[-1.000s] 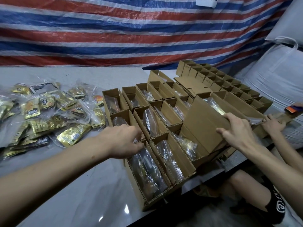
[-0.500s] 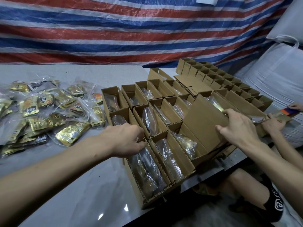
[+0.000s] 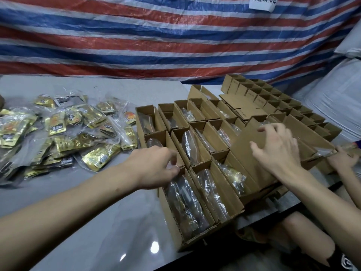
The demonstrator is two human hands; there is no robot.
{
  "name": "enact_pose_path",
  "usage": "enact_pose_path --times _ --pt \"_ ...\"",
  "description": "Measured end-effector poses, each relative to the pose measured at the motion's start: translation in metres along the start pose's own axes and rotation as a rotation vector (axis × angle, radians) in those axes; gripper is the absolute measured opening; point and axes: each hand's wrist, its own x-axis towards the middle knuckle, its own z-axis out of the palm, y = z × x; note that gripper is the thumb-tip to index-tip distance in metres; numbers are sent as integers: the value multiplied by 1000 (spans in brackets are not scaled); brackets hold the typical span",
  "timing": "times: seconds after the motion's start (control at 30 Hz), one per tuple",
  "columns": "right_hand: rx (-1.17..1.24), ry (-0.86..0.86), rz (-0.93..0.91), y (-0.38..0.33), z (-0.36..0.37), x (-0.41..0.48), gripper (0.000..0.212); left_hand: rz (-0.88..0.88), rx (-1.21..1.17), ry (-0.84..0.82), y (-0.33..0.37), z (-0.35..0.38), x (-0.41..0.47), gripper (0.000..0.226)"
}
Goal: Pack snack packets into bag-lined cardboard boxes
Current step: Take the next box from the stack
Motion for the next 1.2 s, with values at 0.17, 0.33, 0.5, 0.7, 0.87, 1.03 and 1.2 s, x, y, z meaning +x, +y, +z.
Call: enact_pose_path --times 0.17,0.33,0.5,0.7,0.87,1.03,1.2 --pt "348 -150 -349 -97 16 -19 5 -71 -210 378 -20 -2 -27 23" --pt "607 -257 -526 -215 33 -37 5 -316 -297 547 -83 7 -70 32" --pt "810 -356 -707 -307 45 -61 16 -611 -212 506 -191 15 -142 10" --pt "952 -474 -812 -361 63 -82 20 -1062 189 444 -330 19 -253 28" --pt "970 -511 -840 -370 85 -84 21 -1470 325 110 -410 46 -352 51" --pt "941 -544 -826 -365 99 -81 17 -1632 304 -122 -437 75 -401 59" --pt "930 -590 -809 -361 110 -83 18 -1474 470 -82 -417 85 -377 24"
